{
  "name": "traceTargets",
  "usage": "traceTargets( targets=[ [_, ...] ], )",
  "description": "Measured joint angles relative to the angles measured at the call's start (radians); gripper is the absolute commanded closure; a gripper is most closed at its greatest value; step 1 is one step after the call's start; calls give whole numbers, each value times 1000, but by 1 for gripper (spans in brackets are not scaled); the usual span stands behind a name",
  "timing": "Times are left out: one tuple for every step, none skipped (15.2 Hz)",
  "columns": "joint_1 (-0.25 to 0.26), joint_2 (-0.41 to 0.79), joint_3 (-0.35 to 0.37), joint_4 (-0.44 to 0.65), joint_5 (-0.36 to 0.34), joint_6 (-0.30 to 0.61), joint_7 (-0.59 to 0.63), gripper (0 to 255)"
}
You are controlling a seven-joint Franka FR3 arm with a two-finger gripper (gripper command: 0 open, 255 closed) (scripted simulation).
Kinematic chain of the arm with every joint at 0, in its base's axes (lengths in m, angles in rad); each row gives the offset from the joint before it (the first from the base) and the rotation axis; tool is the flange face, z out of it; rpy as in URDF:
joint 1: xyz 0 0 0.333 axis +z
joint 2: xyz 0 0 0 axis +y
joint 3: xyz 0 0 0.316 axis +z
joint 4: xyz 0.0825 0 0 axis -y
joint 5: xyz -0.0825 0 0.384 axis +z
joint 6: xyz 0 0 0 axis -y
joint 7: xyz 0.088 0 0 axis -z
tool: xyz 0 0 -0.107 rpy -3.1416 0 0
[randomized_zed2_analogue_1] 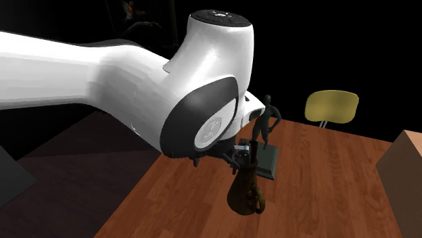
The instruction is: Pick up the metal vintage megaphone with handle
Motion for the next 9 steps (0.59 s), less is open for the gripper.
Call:
traceTargets(
  targets=[
    [6, 46, -26, 26, 17, 27, -40, 0],
    [15, 80, -41, 38, 34, 53, -71, 0],
    [20, 108, -60, 50, 52, 74, -108, 0],
    [29, 149, -77, 71, 77, 99, -145, 0],
    [35, 183, -96, 87, 102, 118, -187, 0],
    [42, 228, -115, 115, 134, 135, -231, 0],
    [47, 265, -131, 135, 167, 152, -276, 0],
    [53, 306, -142, 160, 204, 167, -318, 0],
    [56, 351, -152, 197, 243, 171, -361, 0]
  ],
)
